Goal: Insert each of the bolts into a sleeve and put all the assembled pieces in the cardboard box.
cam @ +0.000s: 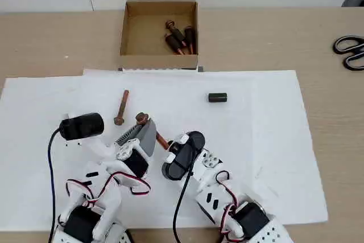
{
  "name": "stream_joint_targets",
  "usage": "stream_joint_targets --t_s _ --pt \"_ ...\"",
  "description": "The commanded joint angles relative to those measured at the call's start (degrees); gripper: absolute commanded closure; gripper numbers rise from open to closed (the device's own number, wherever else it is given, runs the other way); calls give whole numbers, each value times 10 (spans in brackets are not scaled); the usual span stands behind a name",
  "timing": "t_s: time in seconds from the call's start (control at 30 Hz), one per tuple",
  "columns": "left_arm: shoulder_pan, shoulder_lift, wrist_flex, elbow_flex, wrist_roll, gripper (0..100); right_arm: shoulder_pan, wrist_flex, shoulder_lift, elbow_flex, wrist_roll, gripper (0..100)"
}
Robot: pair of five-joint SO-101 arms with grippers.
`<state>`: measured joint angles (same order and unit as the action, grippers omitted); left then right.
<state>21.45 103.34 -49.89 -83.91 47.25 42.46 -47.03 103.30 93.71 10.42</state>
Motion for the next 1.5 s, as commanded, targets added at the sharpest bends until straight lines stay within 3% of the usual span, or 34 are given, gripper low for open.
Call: stream_joint_targets --t_s 0.0,0.83,1.1,1.47 --pt "8 4 20 17 1 993 11 15 5 -9 5 996" --pt "13 4 3 -19 -2 993 15 39 5 -10 6 996" --pt "98 4 -77 -21 -33 993 14 39 5 -10 6 996" --pt "103 4 -76 -38 -78 984 14 39 5 -7 6 996"
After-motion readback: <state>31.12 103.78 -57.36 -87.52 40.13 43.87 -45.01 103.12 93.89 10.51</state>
